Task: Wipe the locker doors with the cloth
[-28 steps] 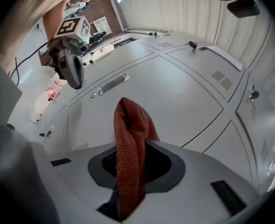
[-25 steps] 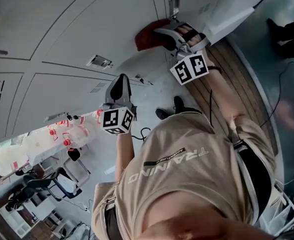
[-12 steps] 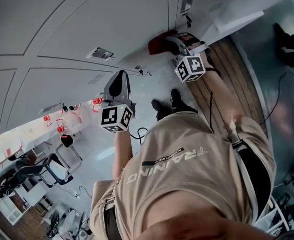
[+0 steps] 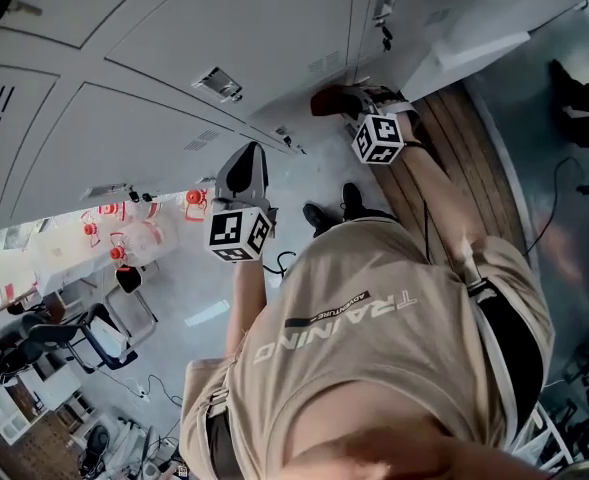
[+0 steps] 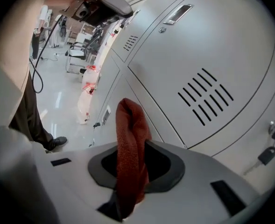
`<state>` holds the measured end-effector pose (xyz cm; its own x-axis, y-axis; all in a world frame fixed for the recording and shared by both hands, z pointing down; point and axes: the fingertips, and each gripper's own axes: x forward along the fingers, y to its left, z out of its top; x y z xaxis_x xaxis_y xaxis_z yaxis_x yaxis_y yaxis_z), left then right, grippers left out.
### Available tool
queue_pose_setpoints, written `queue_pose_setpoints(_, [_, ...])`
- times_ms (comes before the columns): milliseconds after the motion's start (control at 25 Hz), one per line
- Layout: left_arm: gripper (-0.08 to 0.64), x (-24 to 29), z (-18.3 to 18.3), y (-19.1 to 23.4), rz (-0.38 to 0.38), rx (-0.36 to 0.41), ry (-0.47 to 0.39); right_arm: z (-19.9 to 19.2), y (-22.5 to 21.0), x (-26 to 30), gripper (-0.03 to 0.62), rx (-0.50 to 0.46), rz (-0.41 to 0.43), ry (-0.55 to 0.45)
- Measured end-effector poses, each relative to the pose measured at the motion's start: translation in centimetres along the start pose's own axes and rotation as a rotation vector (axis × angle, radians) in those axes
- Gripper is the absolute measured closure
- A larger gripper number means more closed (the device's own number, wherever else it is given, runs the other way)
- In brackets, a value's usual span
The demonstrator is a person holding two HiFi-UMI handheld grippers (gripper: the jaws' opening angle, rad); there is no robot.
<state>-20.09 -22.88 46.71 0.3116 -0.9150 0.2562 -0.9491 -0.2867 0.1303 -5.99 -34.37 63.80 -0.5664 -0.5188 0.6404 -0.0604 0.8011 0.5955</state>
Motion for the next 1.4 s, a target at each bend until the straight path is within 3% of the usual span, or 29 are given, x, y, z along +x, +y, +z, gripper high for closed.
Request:
queue_pose_setpoints(200, [0.554,-1.2,0.6,0.3,-0.012,0.008,-0.029,4.5,-0.1,-4.3,0.526,0.134,-0.016,-0.077])
queue_pose_setpoints(400, [0.554,-2.3,2.3,0.7,-0.011,0.035,-0.057,11.4,-0.3,-8.5,0.526,0.253,0.028,-0.195])
queue_pose_setpoints(640, [0.554,-4.0,5.3,1.6,0.013,0.077,-0.131,19.0,-3.1,-13.7,0.526,0.408,-0.088,-0.421])
queue_pose_setpoints(800, [0.554,-5.1,7.2,2.2,0.037,0.105,-0.18,22.5,-4.6,-16.1,0.526,0.449,-0.101,-0.547])
queue_pose_setpoints(1040, [0.554,-6.9,9.7,3.2,0.074,0.122,-0.247,25.1,-8.4,-19.8,0.526,0.436,-0.17,-0.659])
queue_pose_setpoints(1400, [0.554,-7.8,12.1,4.3,0.092,0.153,-0.305,24.8,-11.4,-21.8,0.526,0.552,-0.282,-0.76])
